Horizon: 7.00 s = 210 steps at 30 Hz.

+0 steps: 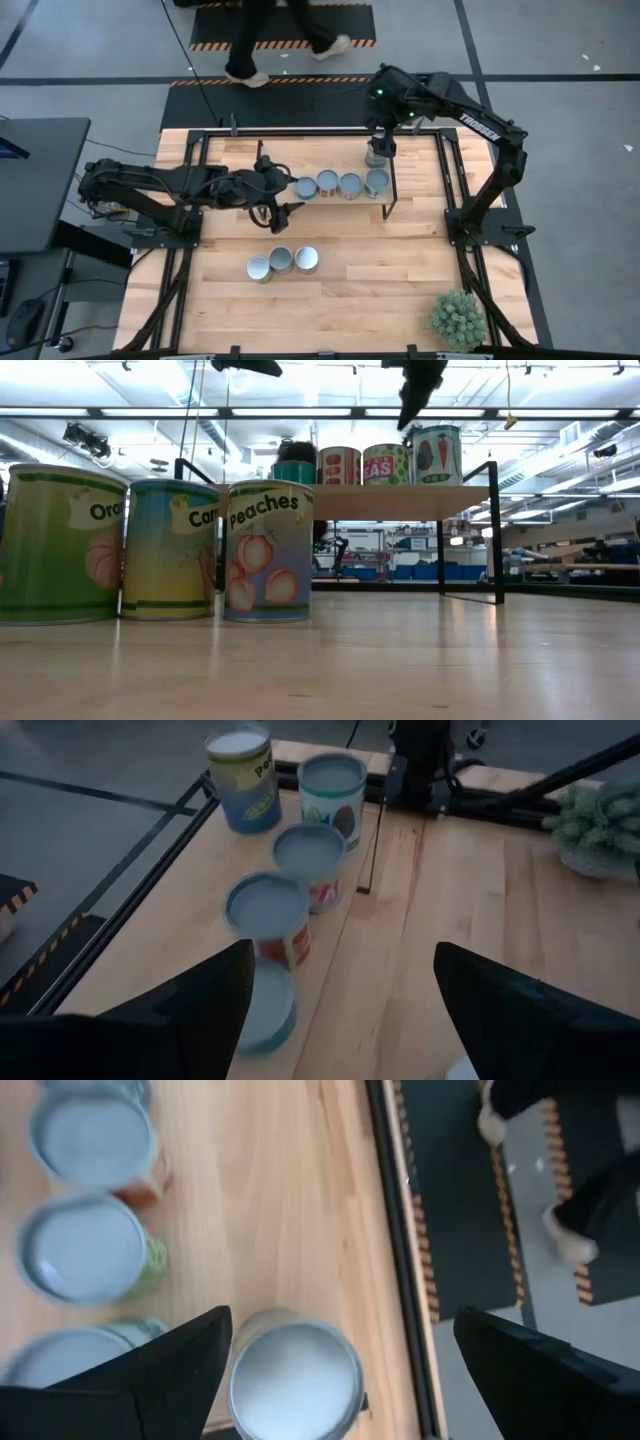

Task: Pick and place cans onto a shelf
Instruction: Put the canned peaches on the shelf

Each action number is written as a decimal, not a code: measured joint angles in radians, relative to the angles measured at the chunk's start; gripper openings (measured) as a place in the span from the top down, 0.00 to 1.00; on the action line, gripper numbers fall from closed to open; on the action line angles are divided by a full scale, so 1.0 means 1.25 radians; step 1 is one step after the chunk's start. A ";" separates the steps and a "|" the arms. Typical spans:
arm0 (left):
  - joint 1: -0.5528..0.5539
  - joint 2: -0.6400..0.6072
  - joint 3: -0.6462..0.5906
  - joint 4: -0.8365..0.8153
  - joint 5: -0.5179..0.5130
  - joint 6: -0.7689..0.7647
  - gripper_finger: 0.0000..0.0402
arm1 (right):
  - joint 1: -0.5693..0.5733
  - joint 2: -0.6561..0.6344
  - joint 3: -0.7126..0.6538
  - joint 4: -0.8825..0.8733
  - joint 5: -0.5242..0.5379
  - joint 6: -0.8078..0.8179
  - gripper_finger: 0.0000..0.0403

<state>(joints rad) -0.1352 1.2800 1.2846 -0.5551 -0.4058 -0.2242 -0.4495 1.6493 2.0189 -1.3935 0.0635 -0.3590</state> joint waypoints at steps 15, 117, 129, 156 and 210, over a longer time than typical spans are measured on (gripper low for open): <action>-0.059 -0.068 0.002 -0.215 -0.040 -0.085 0.22 | 0.194 0.002 0.052 0.076 -0.004 0.122 0.04; -0.273 -0.428 -0.433 0.040 -0.169 -0.378 0.22 | 0.596 0.408 -0.212 0.568 0.100 0.414 0.05; -0.273 -0.428 -0.433 0.038 -0.169 -0.377 0.22 | 0.591 0.408 -0.275 0.683 0.094 0.474 0.12; -0.273 -0.428 -0.432 0.026 -0.169 -0.375 0.22 | 0.572 0.393 -0.014 0.370 0.038 0.303 0.21; -0.271 -0.427 -0.432 0.027 -0.252 -0.438 0.22 | 0.032 0.211 -0.020 0.199 -0.133 0.027 0.21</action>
<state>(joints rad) -0.4744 0.7460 0.7441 -0.5214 -0.7209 -0.7712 -0.4091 1.9133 1.9942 -1.1448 -0.1027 -0.3256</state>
